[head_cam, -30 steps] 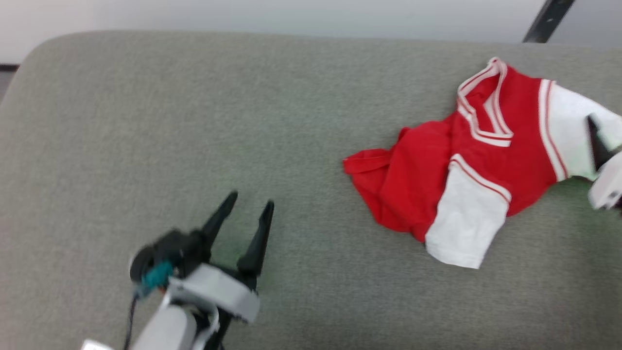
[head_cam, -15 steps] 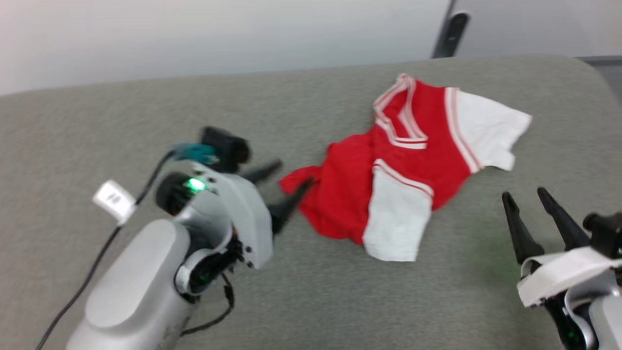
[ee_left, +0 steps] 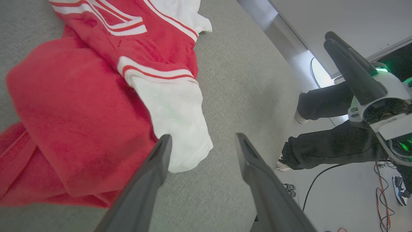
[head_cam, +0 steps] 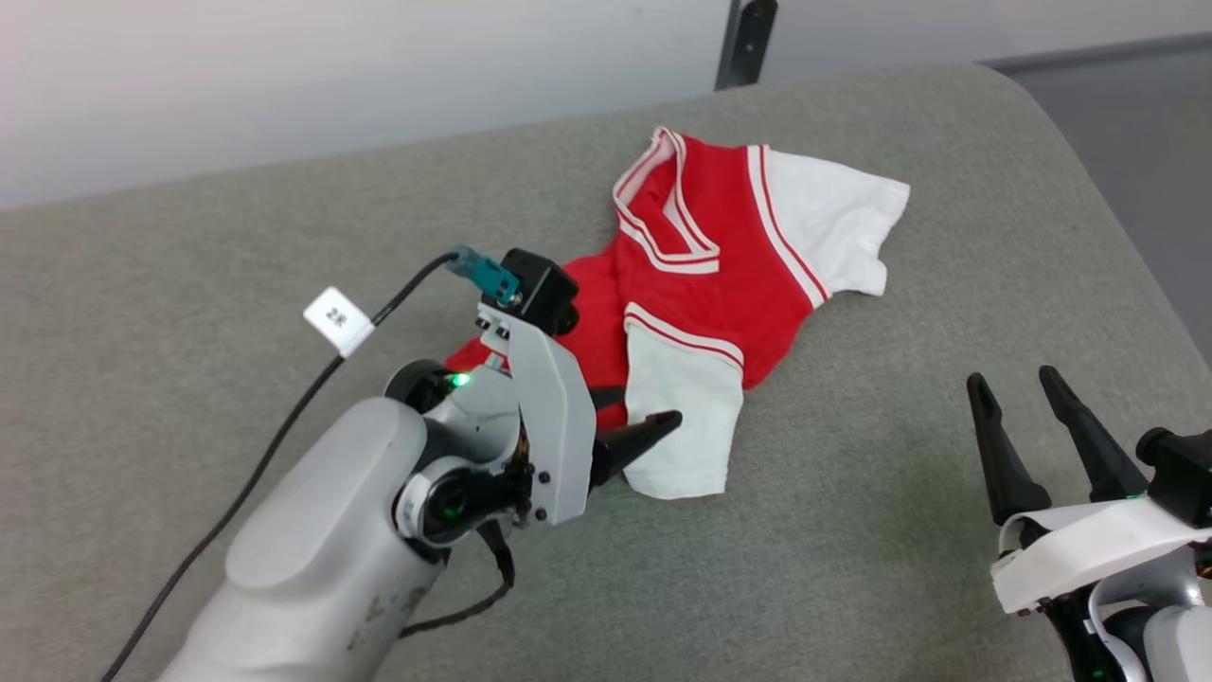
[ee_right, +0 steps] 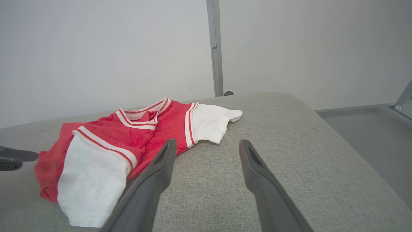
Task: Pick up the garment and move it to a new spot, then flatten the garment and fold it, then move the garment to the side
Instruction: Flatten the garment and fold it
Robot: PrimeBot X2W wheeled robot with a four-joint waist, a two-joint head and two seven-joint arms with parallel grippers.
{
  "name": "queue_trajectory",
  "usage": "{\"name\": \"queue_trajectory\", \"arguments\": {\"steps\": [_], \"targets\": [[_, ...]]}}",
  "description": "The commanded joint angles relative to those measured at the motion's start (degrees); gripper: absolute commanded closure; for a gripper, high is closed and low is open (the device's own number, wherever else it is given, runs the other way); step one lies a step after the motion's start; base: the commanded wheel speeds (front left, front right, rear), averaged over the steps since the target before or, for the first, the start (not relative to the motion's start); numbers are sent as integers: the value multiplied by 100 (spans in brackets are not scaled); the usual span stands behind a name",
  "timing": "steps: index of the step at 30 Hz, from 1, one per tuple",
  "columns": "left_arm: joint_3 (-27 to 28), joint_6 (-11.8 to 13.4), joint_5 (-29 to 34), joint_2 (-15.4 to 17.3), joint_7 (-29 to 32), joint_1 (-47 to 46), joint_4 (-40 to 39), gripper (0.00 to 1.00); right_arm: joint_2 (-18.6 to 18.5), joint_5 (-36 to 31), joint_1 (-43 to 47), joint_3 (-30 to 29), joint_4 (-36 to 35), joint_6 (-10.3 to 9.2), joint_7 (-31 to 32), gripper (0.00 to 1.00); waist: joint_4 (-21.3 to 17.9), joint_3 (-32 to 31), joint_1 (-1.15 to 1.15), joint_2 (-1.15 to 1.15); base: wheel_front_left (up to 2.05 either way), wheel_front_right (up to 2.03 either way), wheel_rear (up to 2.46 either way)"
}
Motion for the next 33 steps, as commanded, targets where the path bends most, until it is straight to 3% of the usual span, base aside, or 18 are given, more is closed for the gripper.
{"name": "queue_trajectory", "arguments": {"steps": [1,11,16,17,18,19,20,27,33], "targets": [[-28,1,49,-37,-42,-118,127,0,54,-20,-45,28,-64,-8,30,0,-153,163,0,0,0,0,0],[-256,-23,188,-46,-319,-578,1022,0,131,21,-116,202,-69,-8,-26,0,-346,320,0,0,0,0,0],[-484,-22,-21,-18,-373,-626,1073,0,145,44,-95,207,-82,-8,-21,0,-369,342,0,0,0,0,0],[-532,-22,-66,-10,-373,-633,1063,9,151,48,-91,203,-87,-8,-17,0,-365,345,0,0,0,0,0],[-569,-23,-96,10,-401,-658,1059,51,156,54,-87,206,-89,-8,-7,0,-359,349,0,0,0,0,0],[-601,-22,-137,22,-420,-683,1059,82,157,55,-87,209,-95,-8,2,0,-351,353,0,0,0,0,0],[-622,-22,-199,14,-442,-693,1071,100,161,57,-90,209,-99,-8,7,0,-341,357,0,0,0,0,0],[-523,-23,-465,109,-689,-980,1218,100,186,47,-39,188,-108,-8,56,0,-168,317,0,0,0,0,0],[-176,87,-569,705,-456,-1398,1353,100,212,46,42,188,-134,-8,126,0,13,260,0,0,0,0,0]]}}
